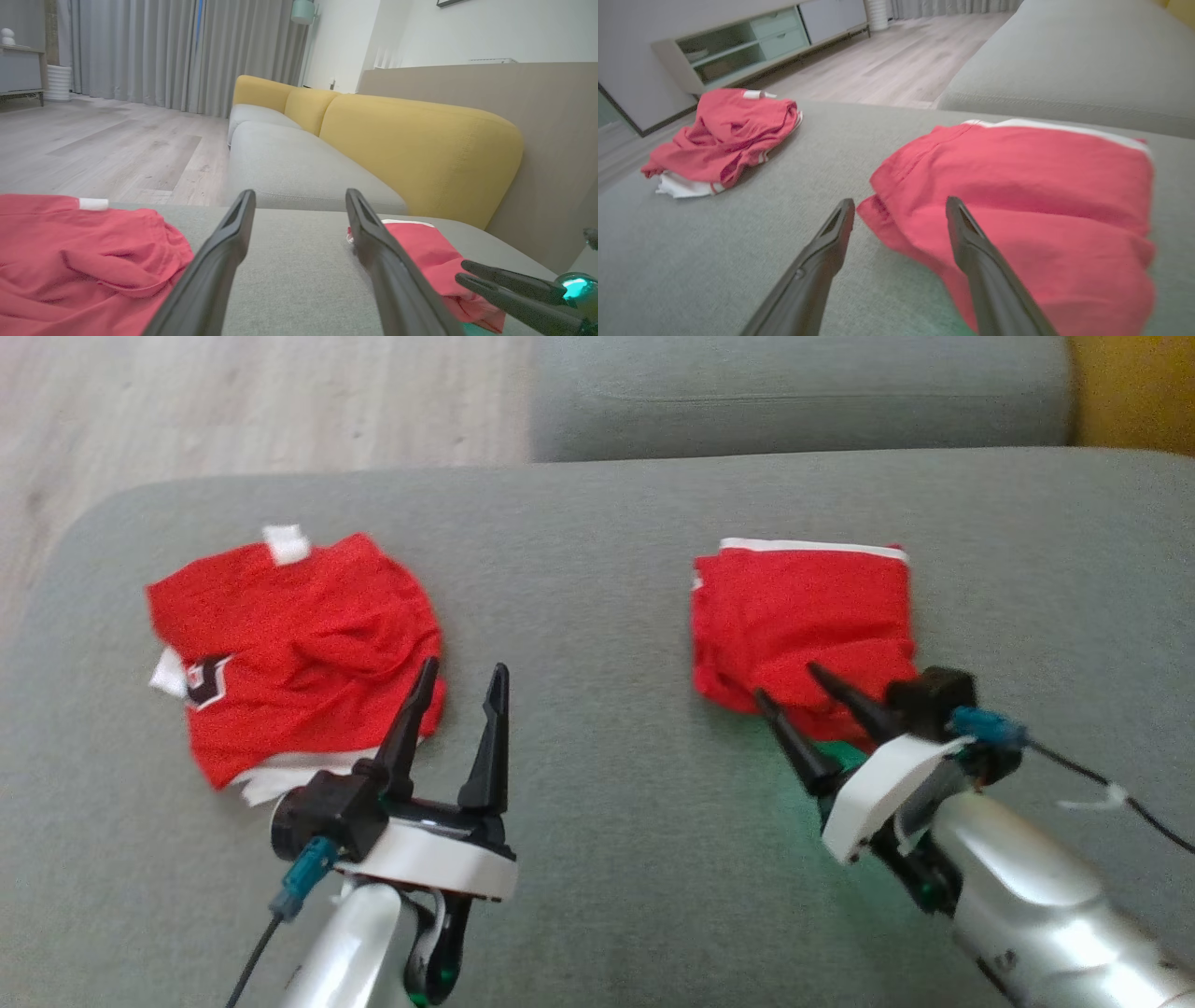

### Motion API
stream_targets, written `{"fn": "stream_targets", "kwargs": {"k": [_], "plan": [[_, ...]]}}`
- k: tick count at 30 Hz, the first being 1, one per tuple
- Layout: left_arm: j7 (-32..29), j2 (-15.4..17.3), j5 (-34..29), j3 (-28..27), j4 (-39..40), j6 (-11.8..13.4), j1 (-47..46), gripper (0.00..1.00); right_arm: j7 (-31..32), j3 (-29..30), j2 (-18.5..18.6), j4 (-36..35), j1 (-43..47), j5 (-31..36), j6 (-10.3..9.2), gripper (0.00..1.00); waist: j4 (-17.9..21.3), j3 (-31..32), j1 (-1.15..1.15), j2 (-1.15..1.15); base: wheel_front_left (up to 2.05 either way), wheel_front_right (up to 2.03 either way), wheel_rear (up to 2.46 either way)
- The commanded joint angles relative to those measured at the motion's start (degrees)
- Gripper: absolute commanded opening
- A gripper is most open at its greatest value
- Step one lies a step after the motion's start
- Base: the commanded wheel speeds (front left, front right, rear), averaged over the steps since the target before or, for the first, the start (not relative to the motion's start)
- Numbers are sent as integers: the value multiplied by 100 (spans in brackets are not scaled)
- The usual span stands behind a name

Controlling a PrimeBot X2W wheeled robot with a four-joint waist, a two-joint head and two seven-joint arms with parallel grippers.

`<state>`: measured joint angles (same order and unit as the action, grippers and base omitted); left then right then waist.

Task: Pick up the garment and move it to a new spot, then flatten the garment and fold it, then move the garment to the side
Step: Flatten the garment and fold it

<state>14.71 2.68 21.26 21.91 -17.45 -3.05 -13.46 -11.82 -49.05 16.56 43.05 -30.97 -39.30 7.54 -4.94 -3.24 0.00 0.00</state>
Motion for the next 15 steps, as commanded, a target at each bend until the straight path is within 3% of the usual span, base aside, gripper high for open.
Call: {"fn": "stream_targets", "kwargs": {"k": [1, 5, 9, 10, 15], "plan": [[29, 20, -13, -282, 200, -7, -123, 100, -148, 106, 129, -273, -64, -169, -5, 100, 323, 100, 0, 0, 0, 0, 0], [29, 20, -50, -407, 237, -19, -135, 100, -259, 552, 308, -423, -70, -167, -5, 100, 586, 154, 0, 0, 0, 0, 0], [29, 20, -85, -507, 325, -33, -145, 100, -313, 1837, 408, -599, 73, 362, -5, 100, 813, 193, 0, 0, 0, 0, 0], [29, 20, -85, -507, 325, -33, -145, 100, -313, 1837, 408, -599, 73, 362, -5, 100, 813, 193, 0, 0, 0, 0, 0], [29, 20, -106, -526, 407, -42, -152, 100, -316, 3657, 61, -1310, 726, 1329, -5, 100, 920, 196, 0, 0, 0, 0, 0]]}}
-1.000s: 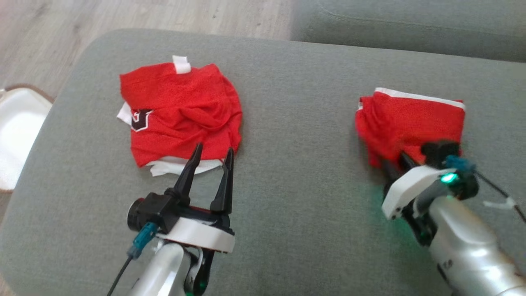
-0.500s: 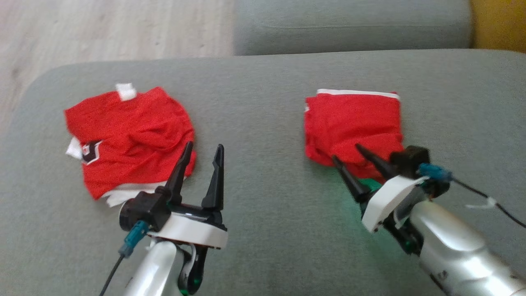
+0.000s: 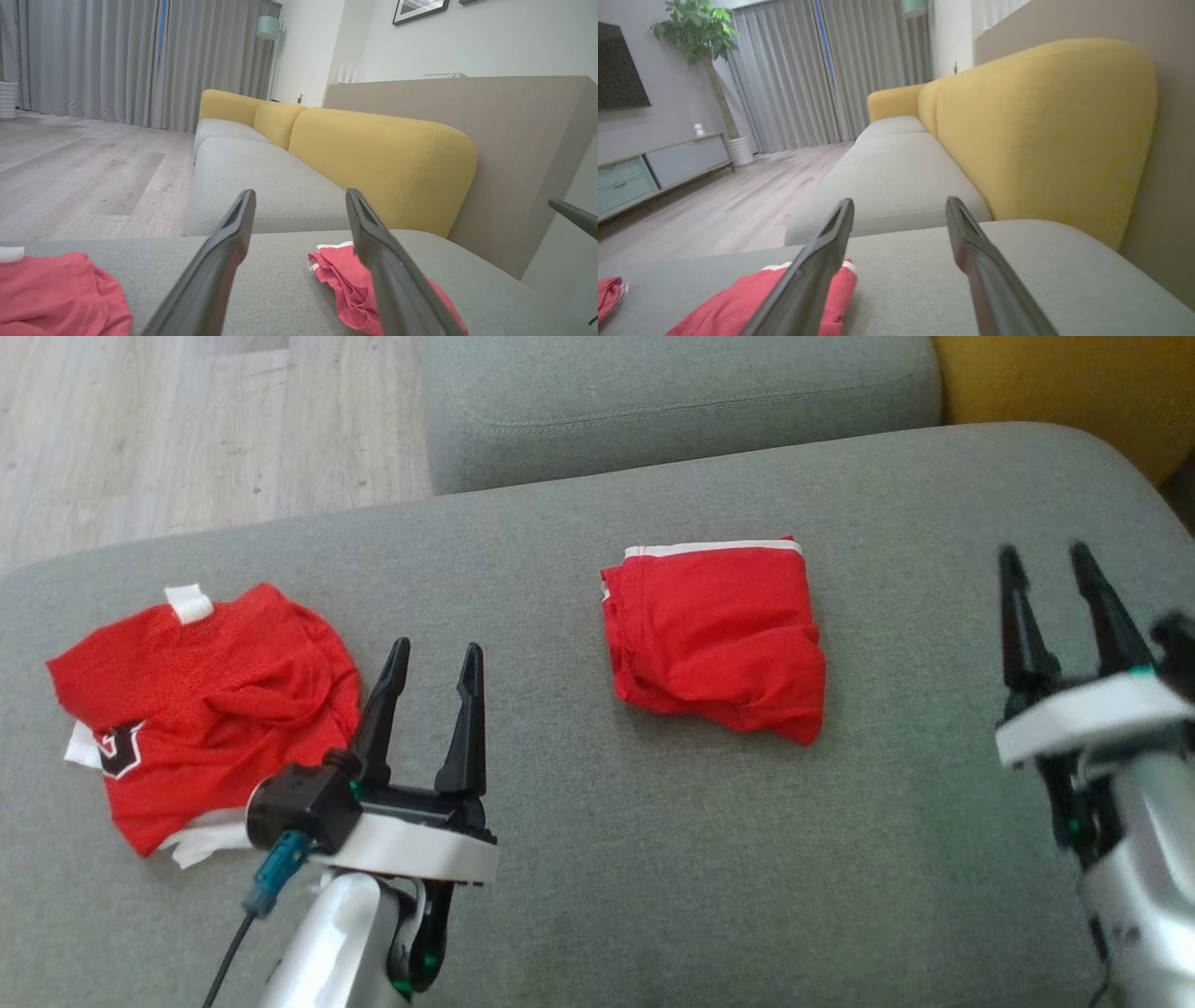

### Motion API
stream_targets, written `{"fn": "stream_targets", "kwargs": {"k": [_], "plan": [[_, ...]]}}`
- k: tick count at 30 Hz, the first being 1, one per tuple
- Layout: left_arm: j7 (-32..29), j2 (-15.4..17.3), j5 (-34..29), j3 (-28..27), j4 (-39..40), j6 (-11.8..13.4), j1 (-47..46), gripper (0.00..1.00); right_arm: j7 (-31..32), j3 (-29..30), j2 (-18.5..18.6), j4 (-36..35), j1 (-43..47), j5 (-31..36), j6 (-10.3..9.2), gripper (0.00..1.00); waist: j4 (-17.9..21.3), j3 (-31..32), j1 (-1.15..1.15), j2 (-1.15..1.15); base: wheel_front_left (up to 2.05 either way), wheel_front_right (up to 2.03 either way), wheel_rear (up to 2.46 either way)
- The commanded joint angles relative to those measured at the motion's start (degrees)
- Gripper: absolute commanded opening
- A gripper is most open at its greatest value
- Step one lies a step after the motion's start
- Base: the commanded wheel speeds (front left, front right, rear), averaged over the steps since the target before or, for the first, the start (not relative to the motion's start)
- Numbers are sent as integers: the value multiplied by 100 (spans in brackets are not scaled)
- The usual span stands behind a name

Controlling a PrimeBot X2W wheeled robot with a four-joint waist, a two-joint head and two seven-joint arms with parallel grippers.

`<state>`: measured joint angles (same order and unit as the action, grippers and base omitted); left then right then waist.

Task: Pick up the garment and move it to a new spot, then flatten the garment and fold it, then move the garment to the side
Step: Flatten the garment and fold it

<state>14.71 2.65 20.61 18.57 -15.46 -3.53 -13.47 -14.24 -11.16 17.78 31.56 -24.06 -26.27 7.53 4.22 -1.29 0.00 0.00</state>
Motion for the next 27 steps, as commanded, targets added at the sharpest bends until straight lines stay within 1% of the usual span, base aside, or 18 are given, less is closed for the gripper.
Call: {"fn": "stream_targets", "kwargs": {"k": [1, 3, 5, 8, 14, 18, 19, 20, 27], "plan": [[29, 22, -44, -192, 218, 4, -148, 100, -74, 162, -189, -347, 208, 249, -4, 100, 15, -1, 0, 0, 0, 0, 0], [29, 22, -54, -184, 242, -2, -139, 100, -74, 696, -505, -730, 553, 635, -4, 100, 29, -10, 0, 0, 0, 0, 0], [29, 22, -76, -167, 254, -16, -118, 100, -74, 1047, -832, -1058, 890, 950, -4, 100, 32, -16, 0, 0, 0, 0, 0], [29, 22, -103, -162, 310, -45, -61, 100, -75, 1270, -1163, -1316, 1262, 1230, -4, 100, 45, -49, 0, 0, 0, 0, 0], [29, 22, -154, -198, 326, -102, -4, 100, -75, 1380, -1344, -1513, 1379, 1472, -4, 100, 31, -139, 0, 0, 0, 0, 0], [29, 22, -193, -176, 318, -131, -72, 100, -75, 1250, -1348, -1464, 1241, 1545, -4, 100, -33, -317, 0, 0, 0, 0, 0], [29, 22, -209, -160, 314, -142, -106, 100, -75, 1226, -1332, -1441, 1177, 1551, -4, 37, -64, -379, 0, 0, 0, 0, 0], [29, 22, -224, -143, 311, -152, -140, 100, -75, 1208, -1310, -1419, 1105, 1553, -4, 0, -103, -453, 0, 0, 0, 0, 0], [29, 22, -279, -5, 329, -187, -407, 100, -7, 822, -1023, -878, 407, 1389, -4, 0, -479, -1134, 0, 0, 0, 0, 0]]}}
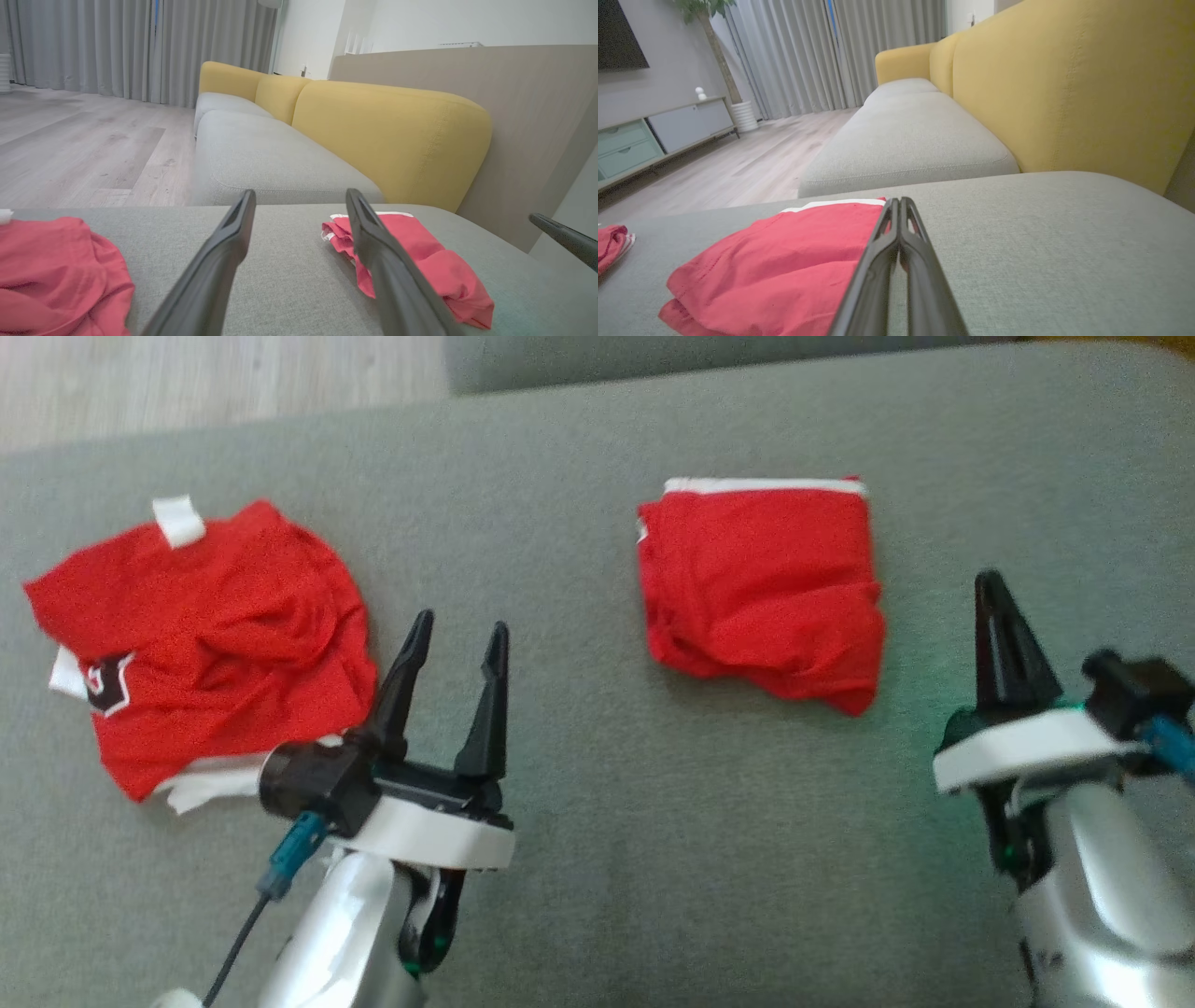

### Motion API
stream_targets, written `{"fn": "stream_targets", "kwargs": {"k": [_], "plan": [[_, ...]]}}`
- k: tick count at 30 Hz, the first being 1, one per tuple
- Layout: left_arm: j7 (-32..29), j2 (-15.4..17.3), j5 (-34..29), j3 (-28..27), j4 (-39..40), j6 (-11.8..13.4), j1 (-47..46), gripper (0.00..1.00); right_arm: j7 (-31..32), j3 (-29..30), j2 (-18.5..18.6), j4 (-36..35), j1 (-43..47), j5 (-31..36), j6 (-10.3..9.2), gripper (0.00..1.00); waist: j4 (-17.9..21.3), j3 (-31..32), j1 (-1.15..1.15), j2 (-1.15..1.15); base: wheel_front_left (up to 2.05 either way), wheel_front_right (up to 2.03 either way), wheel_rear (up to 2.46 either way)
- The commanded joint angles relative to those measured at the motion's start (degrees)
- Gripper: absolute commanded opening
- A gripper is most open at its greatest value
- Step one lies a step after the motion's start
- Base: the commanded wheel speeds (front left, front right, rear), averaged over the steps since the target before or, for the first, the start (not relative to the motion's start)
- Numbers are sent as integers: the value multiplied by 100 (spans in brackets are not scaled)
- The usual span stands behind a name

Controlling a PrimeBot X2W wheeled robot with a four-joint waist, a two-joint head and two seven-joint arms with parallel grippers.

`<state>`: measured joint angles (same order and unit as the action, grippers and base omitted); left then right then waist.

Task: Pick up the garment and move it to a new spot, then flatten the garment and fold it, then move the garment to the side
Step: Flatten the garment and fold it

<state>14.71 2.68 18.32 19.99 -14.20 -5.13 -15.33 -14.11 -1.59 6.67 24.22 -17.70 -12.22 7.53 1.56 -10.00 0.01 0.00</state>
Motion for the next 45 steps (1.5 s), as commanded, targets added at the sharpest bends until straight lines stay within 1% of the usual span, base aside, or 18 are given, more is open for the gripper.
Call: {"fn": "stream_targets", "kwargs": {"k": [1, 5, 6, 8, 10, 11, 14, 17, 21, 26, 30, 32, 35, 38, 40, 43, 45], "plan": [[29, 20, -52, -117, 211, -30, -260, 100, -17, -157, 127, -38, -363, -48, -4, 0, -282, -360, -1, 0, 0, 0, 0], [29, 20, -19, -34, 266, -18, -422, 100, 76, -309, 256, 516, -968, -125, -4, 0, -526, -703, -1, 0, 0, 0, 0], [29, 20, 18, 6, 292, -2, -484, 100, 103, -429, 300, 862, -1270, -156, -4, 0, -625, -819, -1, 0, 0, 0, 0], [29, 20, 176, 41, 345, 21, -542, 100, 139, -600, 373, 1230, -1528, -141, -4, 0, -725, -915, -1, 0, 0, 0, 0], [29, 20, 233, 98, 400, 40, -633, 100, 190, -768, 447, 1610, -1742, -149, -4, 0, -814, -990, -1, 0, 0, 0, 0], [29, 20, 233, 98, 400, 40, -633, 100, 190, -768, 447, 1610, -1742, -149, -4, 0, -814, -990, -1, 0, 0, 0, 0], [29, 20, 285, 178, 465, 87, -748, 100, 318, -1029, 535, 2167, -1983, -239, -4, 0, -921, -1059, -1, 0, 0, 0, 0], [29, 20, 305, 259, 487, 130, -795, 100, 223, -1198, 617, 2517, -2183, -292, -4, 0, -998, -1052, -1, 0, 0, 0, 0], [29, 20, 319, 268, 500, 169, -778, 100, -9, -1349, 505, 2499, -2433, -435, -4, 0, -1031, -975, -1, 0, 0, 0, 0], [29, 20, 340, 279, 494, 180, -738, 100, -72, -1736, 261, 2447, -2563, -538, -4, 0, -1082, -884, -1, 0, 0, 0, 0], [29, 20, 363, 309, 501, 187, -742, 100, 46, -2319, 107, 2780, -2617, -610, -4, 0, -1134, -869, -1, 0, 0, 0, 0], [29, 20, 370, 316, 500, 187, -742, 100, 250, -2635, 40, 2991, -2617, -742, -4, 0, -1158, -862, -1, 0, 0, 0, 0], [29, 20, 377, 311, 485, 187, -732, 100, 439, -3188, -6, 3110, -2579, -1020, -4, 0, -1174, -835, -1, 0, 0, 0, 0], [29, 20, 364, 265, 447, 193, -688, 100, 462, -3640, 55, 3059, -2513, -1396, -4, 0, -1126, -755, -1, 0, 0, 0, 0], [29, 20, 349, 219, 424, 194, -653, 100, 333, -3837, 171, 2966, -2492, -1622, -4, 0, -1061, -677, -1, 0, 0, 0, 0], [29, 20, 331, 165, 418, 181, -598, 100, 67, -3888, 377, 2803, -2477, -1888, -4, 0, -933, -521, -1, 0, 0, 0, 0], [29, 20, 307, 115, 412, 165, -558, 100, -45, -3733, 527, 2690, -2479, -1946, -4, 0, -810, -396, -1, 0, 0, 0, 0]]}}
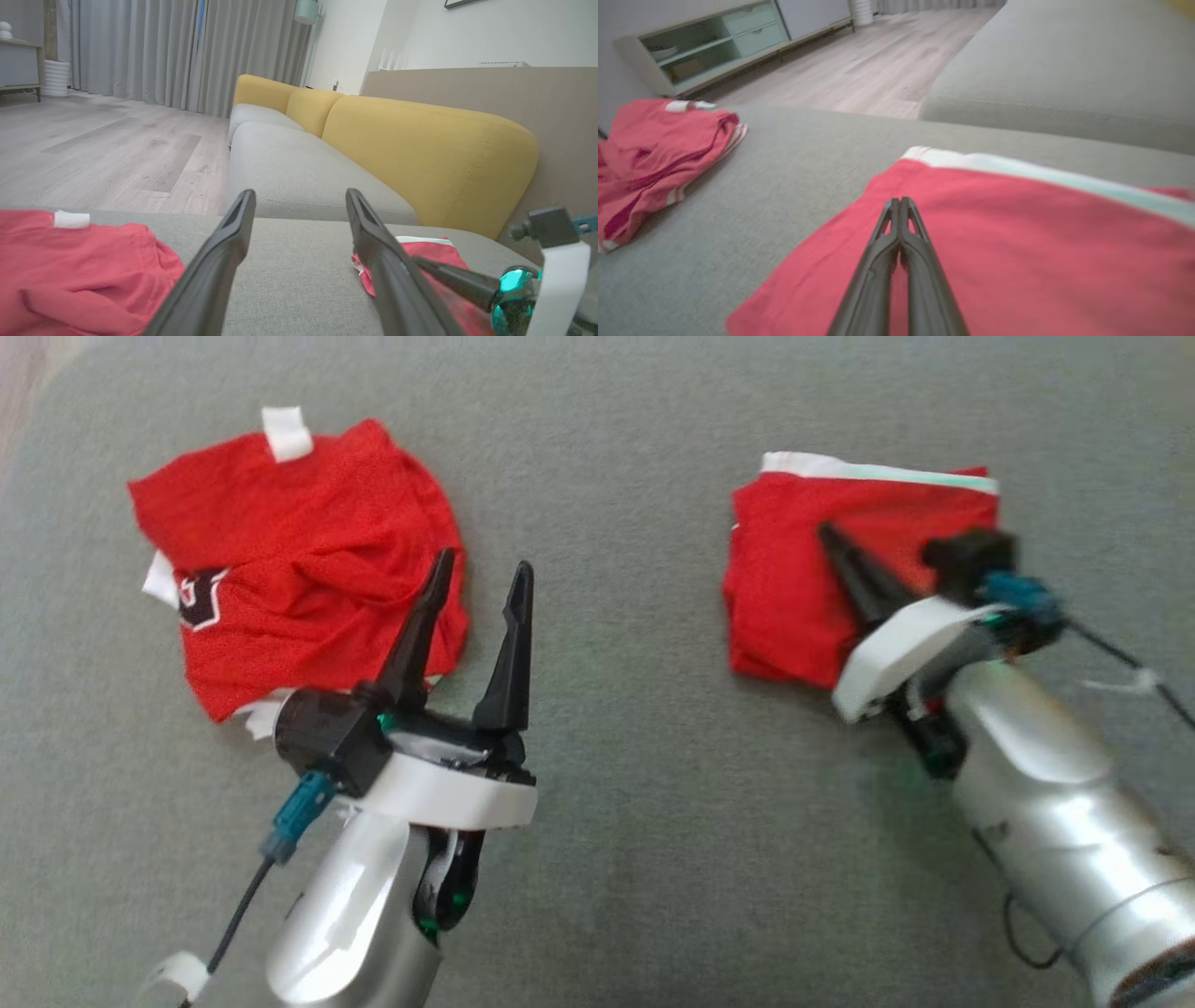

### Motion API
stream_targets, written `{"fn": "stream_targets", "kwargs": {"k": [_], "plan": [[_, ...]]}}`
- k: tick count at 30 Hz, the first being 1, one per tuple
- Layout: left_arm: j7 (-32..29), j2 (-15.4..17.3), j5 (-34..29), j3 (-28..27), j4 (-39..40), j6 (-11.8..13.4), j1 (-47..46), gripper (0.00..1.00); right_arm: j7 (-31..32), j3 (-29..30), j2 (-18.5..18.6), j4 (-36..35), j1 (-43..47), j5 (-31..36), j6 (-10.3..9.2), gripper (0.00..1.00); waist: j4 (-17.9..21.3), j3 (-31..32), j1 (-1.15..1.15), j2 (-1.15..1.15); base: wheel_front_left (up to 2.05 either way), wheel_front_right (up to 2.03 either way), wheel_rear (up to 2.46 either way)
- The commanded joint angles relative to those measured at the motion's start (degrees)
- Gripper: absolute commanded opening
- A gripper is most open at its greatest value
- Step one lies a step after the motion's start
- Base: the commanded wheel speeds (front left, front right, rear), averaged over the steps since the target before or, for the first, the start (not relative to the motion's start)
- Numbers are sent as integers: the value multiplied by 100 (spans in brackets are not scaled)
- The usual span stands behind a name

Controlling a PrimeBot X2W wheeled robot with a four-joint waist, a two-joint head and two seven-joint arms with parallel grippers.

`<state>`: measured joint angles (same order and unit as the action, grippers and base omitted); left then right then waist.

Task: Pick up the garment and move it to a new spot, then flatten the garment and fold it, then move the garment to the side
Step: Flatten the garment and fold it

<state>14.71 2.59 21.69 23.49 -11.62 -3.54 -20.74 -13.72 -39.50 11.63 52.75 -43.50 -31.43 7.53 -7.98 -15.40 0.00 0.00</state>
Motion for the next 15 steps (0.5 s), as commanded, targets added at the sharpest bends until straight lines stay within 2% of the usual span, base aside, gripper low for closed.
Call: {"fn": "stream_targets", "kwargs": {"k": [1, 4, 8, 9, 10, 11, 15], "plan": [[29, 29, -60, -257, 153, -3, 2, 100, -112, 229, 120, -224, 90, 21, -4, 0, 207, 201, 0, 0, 0, 0, 0], [29, 29, -216, -300, 146, -52, 73, 100, -124, 1090, 301, -890, 271, 402, -4, 0, 420, 396, 0, 0, 0, 0, 0], [29, 29, -219, -408, 168, -34, 216, 100, -126, 2314, 273, -1806, 1025, 1171, -4, 0, 643, 641, 0, 0, 0, 0, 0], [29, 29, -236, -443, 150, -26, 280, 100, -127, 2959, 95, -2215, 1417, 1463, -4, 48, 727, 744, 0, 0, 0, 0, 0], [29, 29, -236, -443, 150, -26, 280, 100, -127, 2959, 95, -2215, 1417, 1463, -4, 48, 727, 744, 0, 0, 0, 0, 0], [29, 29, -243, -461, 138, -23, 311, 100, -127, 3207, -5, -2451, 1606, 1635, -4, 100, 764, 797, 0, 0, 0, 0, 0], [29, 29, -241, -533, 124, 13, 443, 100, -127, 3835, -467, -3283, 2374, 2142, -4, 100, 881, 952, 0, 0, 0, 0, 0]]}}
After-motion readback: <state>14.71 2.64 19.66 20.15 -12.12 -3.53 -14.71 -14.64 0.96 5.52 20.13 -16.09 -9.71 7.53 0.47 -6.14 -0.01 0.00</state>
